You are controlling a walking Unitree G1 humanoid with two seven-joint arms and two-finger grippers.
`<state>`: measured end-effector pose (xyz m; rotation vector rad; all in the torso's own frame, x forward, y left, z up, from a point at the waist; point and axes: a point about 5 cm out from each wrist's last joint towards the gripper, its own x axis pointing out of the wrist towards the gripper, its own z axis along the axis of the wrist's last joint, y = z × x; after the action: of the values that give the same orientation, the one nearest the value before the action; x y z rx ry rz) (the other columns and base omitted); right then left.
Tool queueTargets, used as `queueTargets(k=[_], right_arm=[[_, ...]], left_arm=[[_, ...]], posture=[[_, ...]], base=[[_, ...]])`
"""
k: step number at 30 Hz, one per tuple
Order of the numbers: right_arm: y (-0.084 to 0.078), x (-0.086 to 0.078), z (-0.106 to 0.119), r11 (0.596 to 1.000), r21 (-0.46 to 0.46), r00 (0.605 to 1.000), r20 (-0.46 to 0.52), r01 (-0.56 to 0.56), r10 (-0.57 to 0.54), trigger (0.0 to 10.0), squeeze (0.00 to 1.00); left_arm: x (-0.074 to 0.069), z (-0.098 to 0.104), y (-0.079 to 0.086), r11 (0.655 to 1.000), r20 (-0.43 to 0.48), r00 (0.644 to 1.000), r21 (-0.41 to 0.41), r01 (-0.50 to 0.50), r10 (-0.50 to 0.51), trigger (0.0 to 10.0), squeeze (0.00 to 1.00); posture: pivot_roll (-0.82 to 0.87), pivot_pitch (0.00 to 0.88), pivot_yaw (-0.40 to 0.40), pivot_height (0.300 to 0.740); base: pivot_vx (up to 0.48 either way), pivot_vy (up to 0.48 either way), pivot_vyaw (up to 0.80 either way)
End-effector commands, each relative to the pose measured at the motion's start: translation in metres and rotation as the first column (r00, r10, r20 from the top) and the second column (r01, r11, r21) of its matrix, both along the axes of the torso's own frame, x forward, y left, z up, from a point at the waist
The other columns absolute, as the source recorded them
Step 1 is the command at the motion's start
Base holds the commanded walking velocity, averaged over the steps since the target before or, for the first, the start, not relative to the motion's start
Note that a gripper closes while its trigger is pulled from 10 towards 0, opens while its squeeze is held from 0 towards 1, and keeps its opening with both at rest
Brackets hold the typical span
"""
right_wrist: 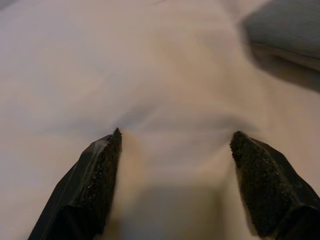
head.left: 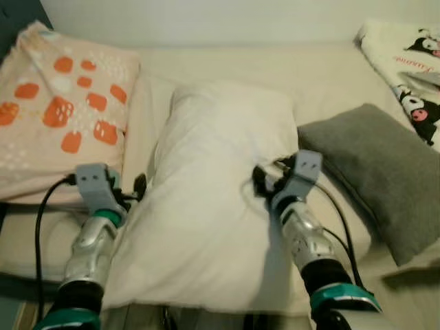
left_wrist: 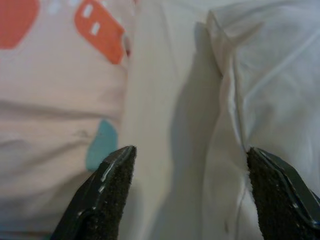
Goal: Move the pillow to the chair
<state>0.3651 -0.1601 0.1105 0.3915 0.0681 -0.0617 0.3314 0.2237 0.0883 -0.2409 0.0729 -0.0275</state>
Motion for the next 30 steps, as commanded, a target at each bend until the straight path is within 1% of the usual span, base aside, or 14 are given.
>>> queueTargets(k=[1, 2, 4, 5, 7, 8, 12, 15, 17, 18, 21, 23, 26, 30], right_arm=[[-0.01, -0.003, -0.009, 0.992, 0.111, 0.998, -0.037, 0.057, -0.054, 10.0, 1.0], [-0.017, -0.002, -0.006, 0.983, 0.164, 0.996, -0.025, 0.084, -0.081, 10.0, 1.0], [-0.017, -0.002, -0.006, 0.983, 0.164, 0.996, -0.025, 0.084, -0.081, 10.0, 1.0], [-0.027, -0.004, -0.004, 0.97, 0.223, 0.995, -0.011, 0.101, -0.101, 10.0, 1.0], [-0.03, -0.005, -0.004, 0.969, 0.228, 0.995, -0.009, 0.099, -0.1, 10.0, 1.0], [-0.029, -0.009, -0.012, 0.962, 0.264, 0.997, -0.023, 0.072, -0.068, 10.0, 1.0], [-0.025, -0.012, -0.018, 0.943, 0.329, 0.999, -0.032, 0.04, -0.031, 10.0, 1.0], [-0.003, -0.019, -0.023, 0.813, 0.567, 0.99, 0.036, -0.133, 0.137, 10.0, 1.0], [0.008, -0.024, -0.025, 0.759, 0.618, 0.975, 0.067, -0.206, 0.21, 10.0, 1.0], [0.008, -0.024, -0.025, 0.759, 0.618, 0.975, 0.067, -0.206, 0.21, 10.0, 1.0], [0.026, -0.033, -0.026, 0.685, 0.658, 0.941, 0.121, -0.313, 0.315, 10.0, 1.0], [0.034, -0.036, -0.022, 0.642, 0.675, 0.921, 0.159, -0.364, 0.355, 10.0, 1.0], [0.048, -0.04, -0.015, 0.597, 0.664, 0.879, 0.21, -0.45, 0.429, 10.0, 1.0], [0.052, -0.041, -0.013, 0.589, 0.655, 0.864, 0.219, -0.474, 0.453, 10.0, 1.0]], left_arm=[[-0.004, -0.013, -0.001, 0.998, -0.052, 0.997, -0.046, 0.053, -0.055, 10.0, 1.0], [-0.004, -0.015, -0.002, 0.994, -0.066, 0.994, -0.076, 0.077, -0.082, 10.0, 1.0], [-0.004, -0.015, -0.002, 0.994, -0.066, 0.994, -0.076, 0.077, -0.082, 10.0, 1.0], [-0.004, -0.023, -0.007, 0.981, -0.103, 0.985, -0.148, 0.124, -0.14, 10.0, 1.0], [-0.004, -0.025, -0.01, 0.975, -0.112, 0.981, -0.171, 0.141, -0.161, 10.0, 1.0], [-0.004, -0.029, -0.023, 0.95, -0.121, 0.966, -0.244, 0.194, -0.228, 10.0, 1.0], [-0.003, -0.03, -0.032, 0.924, -0.109, 0.954, -0.302, 0.236, -0.279, 10.0, 1.0], [-0.001, -0.029, -0.047, 0.854, -0.061, 0.932, -0.425, 0.3, -0.358, 10.0, 1.0], [-0.001, -0.028, -0.055, 0.806, -0.038, 0.915, -0.489, 0.334, -0.402, 10.0, 1.0], [-0.001, -0.028, -0.055, 0.806, -0.038, 0.915, -0.489, 0.334, -0.402, 10.0, 1.0], [-0.005, -0.03, -0.068, 0.719, -0.018, 0.869, -0.57, 0.397, -0.494, 10.0, 1.0], [-0.009, -0.035, -0.069, 0.716, -0.037, 0.855, -0.566, 0.409, -0.517, 10.0, 1.0], [-0.011, -0.04, -0.064, 0.74, -0.067, 0.866, -0.555, 0.38, -0.495, 10.0, 1.0], [-0.012, -0.041, -0.062, 0.74, -0.068, 0.868, -0.559, 0.375, -0.492, 10.0, 1.0]], posture=[[0.08, 0.157, 0.052, 0.593], [0.07, 0.167, 0.06, 0.593], [0.07, 0.167, 0.06, 0.593], [0.06, 0.177, 0.068, 0.593], [0.06, 0.181, 0.073, 0.593], [0.05, 0.185, 0.079, 0.593], [0.05, 0.187, 0.084, 0.593], [0.05, 0.187, 0.091, 0.593], [0.05, 0.189, 0.1, 0.593], [0.05, 0.189, 0.1, 0.593], [0.05, 0.189, 0.1, 0.593], [0.06, 0.187, 0.097, 0.593], [0.06, 0.185, 0.098, 0.593], [0.06, 0.185, 0.098, 0.593]], base=[[0.0, 0.0, 0.0], [0.0, 0.0, 0.0], [0.0, 0.0, 0.0], [0.0, 0.0, 0.0], [0.0, 0.0, 0.0], [0.0, 0.0, 0.0], [0.0, 0.0, 0.0], [0.0, 0.0, 0.0], [0.0, 0.0, 0.0], [0.0, 0.0, 0.0], [0.0, 0.0, 0.0], [0.0, 0.0, 0.0], [0.0, 0.0, 0.0], [0.0, 0.0, 0.0]])
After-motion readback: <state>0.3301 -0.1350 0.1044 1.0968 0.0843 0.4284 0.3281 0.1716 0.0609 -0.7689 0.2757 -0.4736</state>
